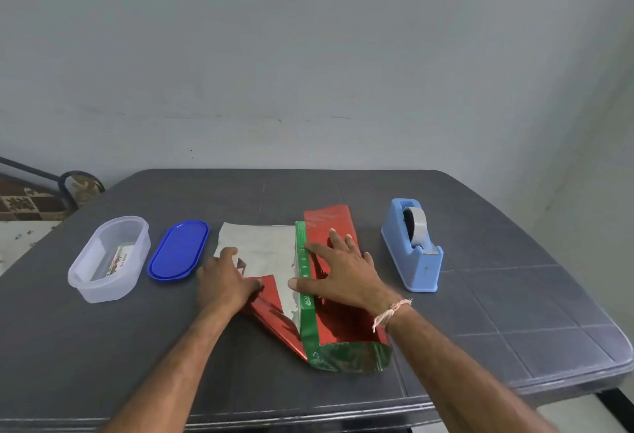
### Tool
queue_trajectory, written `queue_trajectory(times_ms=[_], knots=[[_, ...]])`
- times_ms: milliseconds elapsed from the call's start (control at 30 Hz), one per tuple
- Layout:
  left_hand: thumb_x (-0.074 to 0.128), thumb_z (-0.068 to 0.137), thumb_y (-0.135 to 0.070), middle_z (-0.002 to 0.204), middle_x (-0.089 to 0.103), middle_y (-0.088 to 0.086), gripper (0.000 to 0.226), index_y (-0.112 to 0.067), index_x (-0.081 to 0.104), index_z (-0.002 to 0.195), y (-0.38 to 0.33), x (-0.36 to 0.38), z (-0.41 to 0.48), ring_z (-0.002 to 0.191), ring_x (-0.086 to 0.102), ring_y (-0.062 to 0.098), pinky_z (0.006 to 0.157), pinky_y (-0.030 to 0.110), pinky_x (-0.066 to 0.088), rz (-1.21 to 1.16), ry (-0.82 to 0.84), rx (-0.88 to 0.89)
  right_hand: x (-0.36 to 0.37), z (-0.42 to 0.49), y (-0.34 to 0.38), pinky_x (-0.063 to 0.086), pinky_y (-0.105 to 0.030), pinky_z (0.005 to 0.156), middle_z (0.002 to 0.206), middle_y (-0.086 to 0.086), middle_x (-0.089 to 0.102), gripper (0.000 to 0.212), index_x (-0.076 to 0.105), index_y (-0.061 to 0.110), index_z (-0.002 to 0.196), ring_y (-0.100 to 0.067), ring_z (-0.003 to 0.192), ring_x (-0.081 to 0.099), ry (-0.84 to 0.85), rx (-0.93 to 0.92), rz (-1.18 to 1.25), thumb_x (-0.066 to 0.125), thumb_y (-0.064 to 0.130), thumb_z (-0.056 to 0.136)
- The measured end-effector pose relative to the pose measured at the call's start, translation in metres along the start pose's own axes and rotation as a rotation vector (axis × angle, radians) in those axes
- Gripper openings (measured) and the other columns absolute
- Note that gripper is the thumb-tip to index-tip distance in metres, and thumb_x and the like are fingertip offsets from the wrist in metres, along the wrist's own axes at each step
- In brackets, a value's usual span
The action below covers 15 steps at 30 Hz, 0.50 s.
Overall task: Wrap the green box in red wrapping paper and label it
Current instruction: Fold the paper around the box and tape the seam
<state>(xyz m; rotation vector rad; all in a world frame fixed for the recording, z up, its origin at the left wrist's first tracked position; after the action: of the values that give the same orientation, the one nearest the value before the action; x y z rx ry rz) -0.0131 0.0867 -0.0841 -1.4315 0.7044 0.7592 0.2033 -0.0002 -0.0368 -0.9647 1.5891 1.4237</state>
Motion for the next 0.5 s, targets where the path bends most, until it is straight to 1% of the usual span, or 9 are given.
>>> queue_trajectory(times_ms=[67, 133, 167, 200, 267, 300, 367, 400, 500], knots=[[0.087, 0.079, -0.033, 0.136, 0.056, 0.011, 0.074, -0.023, 0.052, 0.143, 0.004, -0.003, 0.000, 0.130, 0.047, 0.032, 0.103, 0.042, 0.044, -0.015, 0.014, 0.045, 0.001, 0.002, 0.000, 0.004, -0.070, 0.121, 0.173, -0.005, -0.003, 0.093, 0.027, 0.045, 0.157, -0.035, 0.158, -0.006, 0.010, 0.011, -0.015, 0.062, 0.081, 0.079], [0.085, 0.082, -0.028, 0.122, 0.062, 0.005, 0.059, -0.026, 0.061, 0.135, 0.007, -0.005, -0.002, 0.117, 0.055, 0.024, 0.097, 0.036, 0.048, -0.008, 0.031, 0.109, 0.003, 0.004, -0.001, 0.004, -0.069, 0.121, 0.173, -0.005, -0.004, 0.094, 0.025, 0.045, 0.158, -0.036, 0.158, -0.007, 0.015, 0.018, -0.025, 0.061, 0.081, 0.078], [0.085, 0.083, -0.026, 0.119, 0.063, 0.003, 0.053, -0.027, 0.063, 0.132, 0.008, -0.006, -0.004, 0.113, 0.057, 0.020, 0.096, 0.034, 0.049, -0.006, 0.038, 0.130, 0.004, 0.004, -0.002, 0.003, -0.070, 0.121, 0.173, -0.005, -0.005, 0.095, 0.024, 0.046, 0.158, -0.036, 0.158, -0.007, 0.017, 0.023, -0.031, 0.061, 0.081, 0.078], [0.084, 0.083, -0.024, 0.121, 0.062, 0.003, 0.051, -0.027, 0.065, 0.130, 0.011, -0.007, -0.004, 0.112, 0.059, 0.019, 0.098, 0.034, 0.050, -0.007, 0.041, 0.137, 0.005, 0.004, -0.003, 0.003, -0.070, 0.121, 0.172, -0.005, -0.006, 0.095, 0.023, 0.046, 0.158, -0.037, 0.157, -0.008, 0.019, 0.028, -0.038, 0.061, 0.081, 0.079], [0.085, 0.083, -0.021, 0.132, 0.055, 0.006, 0.051, -0.026, 0.065, 0.129, 0.016, -0.013, -0.007, 0.115, 0.060, 0.020, 0.102, 0.036, 0.049, -0.016, 0.011, 0.125, 0.007, 0.005, -0.003, 0.002, -0.071, 0.121, 0.172, -0.005, -0.008, 0.095, 0.022, 0.047, 0.158, -0.039, 0.157, -0.011, 0.017, 0.036, -0.046, 0.061, 0.081, 0.079], [0.085, 0.083, -0.017, 0.135, 0.051, 0.007, 0.051, -0.025, 0.065, 0.130, 0.018, -0.017, -0.009, 0.114, 0.059, 0.020, 0.103, 0.034, 0.048, -0.035, -0.012, 0.117, 0.006, 0.005, -0.004, 0.002, -0.071, 0.121, 0.172, -0.006, -0.009, 0.095, 0.023, 0.047, 0.158, -0.039, 0.157, -0.012, 0.012, 0.038, -0.048, 0.062, 0.081, 0.078], [0.084, 0.083, -0.009, 0.137, 0.046, 0.008, 0.052, -0.021, 0.065, 0.130, 0.021, -0.023, -0.014, 0.105, 0.058, 0.015, 0.100, 0.029, 0.046, -0.081, -0.053, 0.110, 0.005, 0.006, -0.005, 0.002, -0.071, 0.121, 0.172, -0.006, -0.010, 0.095, 0.023, 0.047, 0.157, -0.039, 0.156, -0.014, 0.009, 0.046, -0.049, 0.063, 0.080, 0.078], [0.084, 0.082, -0.007, 0.137, 0.044, 0.008, 0.053, -0.020, 0.064, 0.129, 0.023, -0.025, -0.015, 0.103, 0.060, 0.015, 0.099, 0.028, 0.048, -0.106, -0.064, 0.109, 0.004, 0.006, -0.006, 0.003, -0.070, 0.121, 0.172, -0.007, -0.011, 0.095, 0.023, 0.047, 0.158, -0.039, 0.156, -0.014, 0.010, 0.051, -0.048, 0.063, 0.080, 0.077], [0.085, 0.080, -0.005, 0.137, 0.044, 0.009, 0.056, -0.020, 0.064, 0.130, 0.033, -0.028, -0.017, 0.104, 0.069, 0.021, 0.100, 0.036, 0.055, -0.183, -0.029, 0.040, 0.004, 0.006, -0.005, 0.003, -0.071, 0.120, 0.172, -0.006, -0.010, 0.096, 0.023, 0.047, 0.158, -0.039, 0.157, -0.012, 0.017, 0.057, -0.059, 0.064, 0.079, 0.077]])
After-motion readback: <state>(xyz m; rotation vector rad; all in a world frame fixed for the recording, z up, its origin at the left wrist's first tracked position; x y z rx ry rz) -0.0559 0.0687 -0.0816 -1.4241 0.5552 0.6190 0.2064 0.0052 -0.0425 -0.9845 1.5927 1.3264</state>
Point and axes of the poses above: each hand's wrist, its own z-axis towards the middle knuckle, its own x-axis out of the palm, y = z × x, the point moved 9 cm from there along z, towards the middle knuckle
